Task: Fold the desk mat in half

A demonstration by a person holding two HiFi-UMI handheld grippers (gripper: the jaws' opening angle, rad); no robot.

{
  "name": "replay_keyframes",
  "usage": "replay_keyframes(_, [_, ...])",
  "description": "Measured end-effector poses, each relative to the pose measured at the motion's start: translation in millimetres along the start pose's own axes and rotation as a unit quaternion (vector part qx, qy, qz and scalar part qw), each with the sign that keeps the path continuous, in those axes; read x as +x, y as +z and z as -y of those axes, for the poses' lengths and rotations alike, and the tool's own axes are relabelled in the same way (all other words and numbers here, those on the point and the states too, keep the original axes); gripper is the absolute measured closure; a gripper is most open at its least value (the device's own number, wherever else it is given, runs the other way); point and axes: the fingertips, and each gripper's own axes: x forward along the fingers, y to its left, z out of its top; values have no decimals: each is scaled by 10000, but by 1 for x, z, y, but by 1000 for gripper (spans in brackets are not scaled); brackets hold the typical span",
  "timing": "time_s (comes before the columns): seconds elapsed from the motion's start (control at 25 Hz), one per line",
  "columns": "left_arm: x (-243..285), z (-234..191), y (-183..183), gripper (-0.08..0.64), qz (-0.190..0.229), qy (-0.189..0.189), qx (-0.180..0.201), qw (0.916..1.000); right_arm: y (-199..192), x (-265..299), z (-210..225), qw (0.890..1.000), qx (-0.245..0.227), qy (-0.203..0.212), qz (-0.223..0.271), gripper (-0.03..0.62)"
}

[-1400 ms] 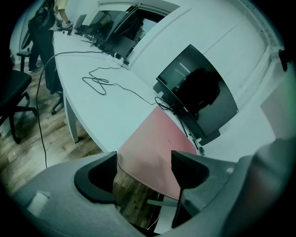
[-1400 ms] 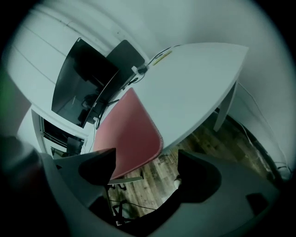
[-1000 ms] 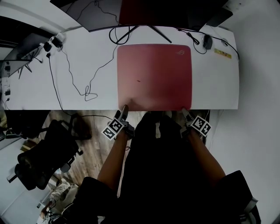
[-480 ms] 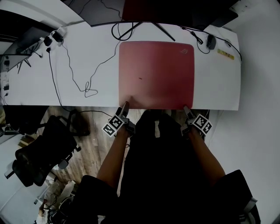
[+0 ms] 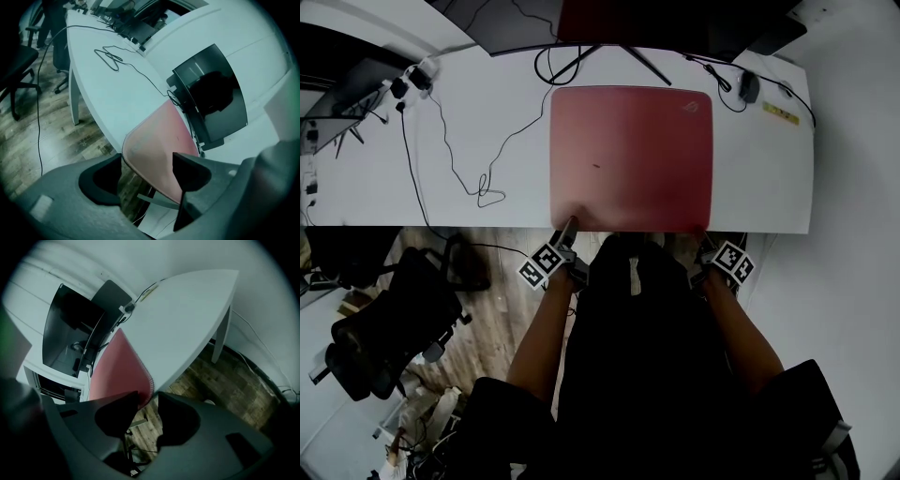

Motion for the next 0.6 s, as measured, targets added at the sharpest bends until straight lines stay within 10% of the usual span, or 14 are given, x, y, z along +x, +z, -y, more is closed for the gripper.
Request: replay_keyframes(0.6, [-21,-8,7,508,420,177,-627,9970,-2,-10,-3,9995,306,39,-15,566])
